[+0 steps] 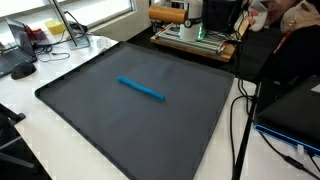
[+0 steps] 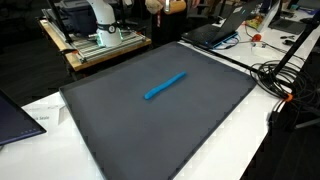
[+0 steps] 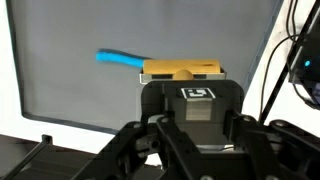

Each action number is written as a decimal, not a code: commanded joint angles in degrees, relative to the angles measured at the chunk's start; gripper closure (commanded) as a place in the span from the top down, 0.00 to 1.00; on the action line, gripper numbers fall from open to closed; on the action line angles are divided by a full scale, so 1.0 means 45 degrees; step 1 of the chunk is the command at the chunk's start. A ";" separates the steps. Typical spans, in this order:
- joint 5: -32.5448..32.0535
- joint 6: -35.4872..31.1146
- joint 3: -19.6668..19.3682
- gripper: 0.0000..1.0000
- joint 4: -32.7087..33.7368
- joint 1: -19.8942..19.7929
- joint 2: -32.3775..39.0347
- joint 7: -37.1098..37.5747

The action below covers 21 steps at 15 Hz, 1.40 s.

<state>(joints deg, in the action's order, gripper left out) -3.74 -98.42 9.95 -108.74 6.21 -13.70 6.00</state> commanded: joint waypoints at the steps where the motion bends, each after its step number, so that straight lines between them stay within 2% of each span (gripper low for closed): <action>1: -0.0546 0.0031 0.0518 0.22 0.1858 0.0148 0.1850 0.1871; 4: -0.0494 -0.0232 0.0528 0.22 0.2097 0.0343 0.2789 0.3161; 5: -0.0311 -0.0180 0.0382 0.47 0.1537 0.0392 0.2221 0.2430; 8: -0.0310 -0.0324 0.0345 0.47 0.1733 0.0467 0.2842 0.2852; 13: -0.0310 -0.0320 0.0343 0.47 0.1908 0.0470 0.2863 0.2894; 14: -0.0191 -0.0526 0.0328 0.22 0.1953 0.0458 0.2985 0.2707; 21: 0.0081 -0.3638 0.0049 0.22 0.1720 0.0525 0.4821 0.3586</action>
<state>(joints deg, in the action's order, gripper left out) -4.11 -110.76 11.69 -101.16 7.67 5.39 19.77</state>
